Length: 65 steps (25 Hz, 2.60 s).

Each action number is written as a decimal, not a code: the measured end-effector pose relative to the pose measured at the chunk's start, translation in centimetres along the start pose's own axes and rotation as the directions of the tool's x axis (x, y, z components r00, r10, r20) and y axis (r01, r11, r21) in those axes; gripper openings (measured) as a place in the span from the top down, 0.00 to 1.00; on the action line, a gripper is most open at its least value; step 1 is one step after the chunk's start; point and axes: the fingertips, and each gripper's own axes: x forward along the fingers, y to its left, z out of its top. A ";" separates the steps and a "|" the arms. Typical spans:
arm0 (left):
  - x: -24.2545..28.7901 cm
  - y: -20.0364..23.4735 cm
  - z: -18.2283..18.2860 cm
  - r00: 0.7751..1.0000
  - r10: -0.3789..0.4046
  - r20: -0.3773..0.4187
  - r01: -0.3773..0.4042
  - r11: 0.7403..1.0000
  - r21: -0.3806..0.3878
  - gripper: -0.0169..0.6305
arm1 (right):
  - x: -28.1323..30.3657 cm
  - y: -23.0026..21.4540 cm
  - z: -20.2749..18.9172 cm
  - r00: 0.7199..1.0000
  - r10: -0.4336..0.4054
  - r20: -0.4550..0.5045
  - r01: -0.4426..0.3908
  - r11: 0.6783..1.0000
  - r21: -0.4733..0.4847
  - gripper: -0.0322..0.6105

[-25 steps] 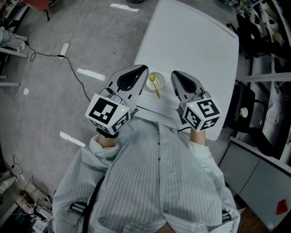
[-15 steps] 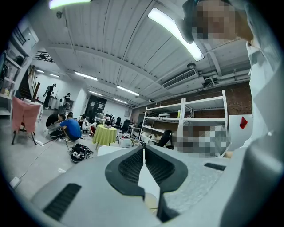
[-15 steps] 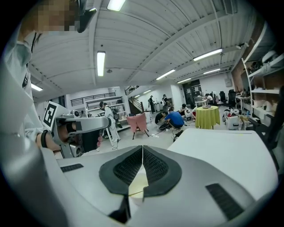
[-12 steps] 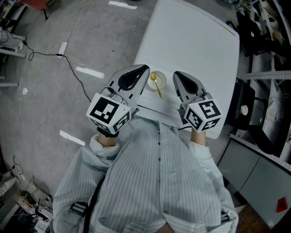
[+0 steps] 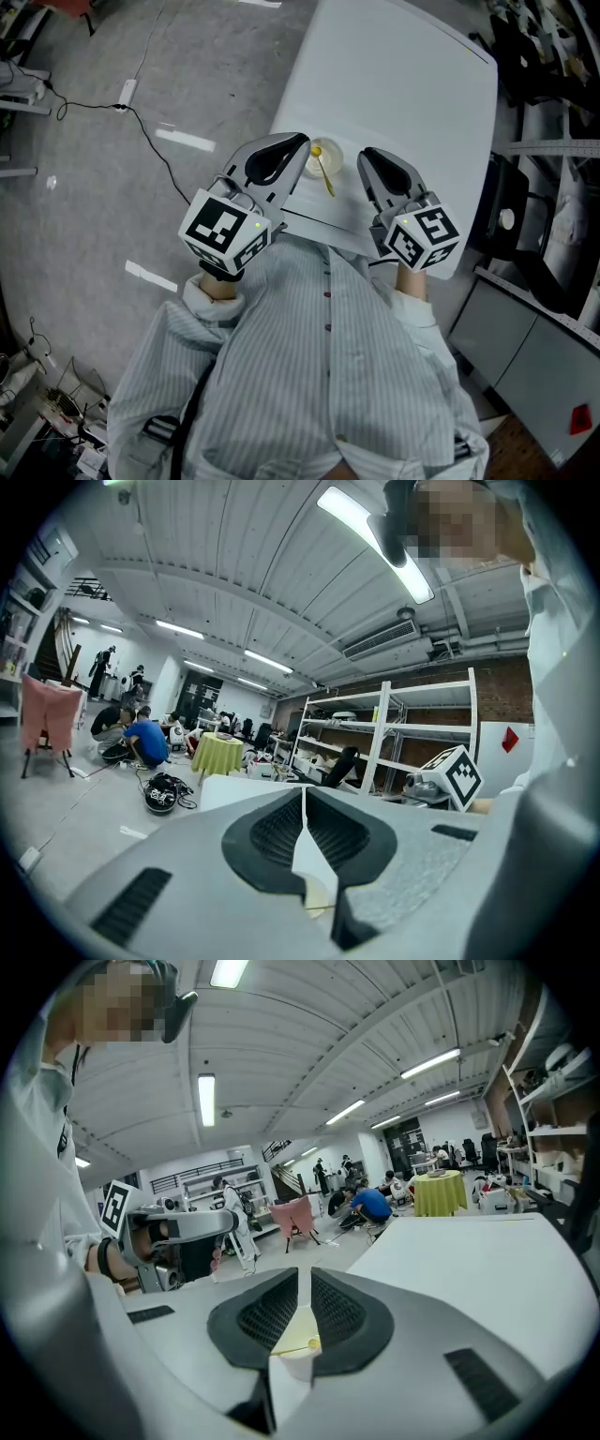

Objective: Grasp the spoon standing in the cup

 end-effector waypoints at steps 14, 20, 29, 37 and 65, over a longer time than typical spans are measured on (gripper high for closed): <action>0.0 0.5 -2.2 0.999 0.012 -0.050 -0.013 1.000 -0.005 0.95 | 0.3 1.4 -3.8 0.992 0.115 -0.058 -0.118 0.991 -0.059 0.82; 0.2 0.9 -3.2 0.997 0.017 -0.072 -0.017 1.000 -0.003 0.95 | 0.5 1.7 -6.3 0.984 0.147 -0.105 -0.159 0.980 -0.118 0.82; 0.5 0.9 -4.8 0.994 0.026 -0.102 -0.027 0.999 -0.017 0.95 | 1.1 2.0 -9.4 0.965 0.165 -0.203 -0.208 0.955 -0.212 0.81; 0.4 1.6 -5.2 0.993 0.039 -0.111 -0.042 0.999 -0.025 0.95 | 2.3 3.2 -10.3 0.957 0.176 -0.229 -0.240 0.926 -0.292 0.74; -1.3 4.1 -5.7 0.989 0.107 -0.105 -0.115 0.991 -0.069 0.95 | 5.9 6.3 -9.2 0.930 0.279 -0.240 -0.357 0.845 -0.398 0.76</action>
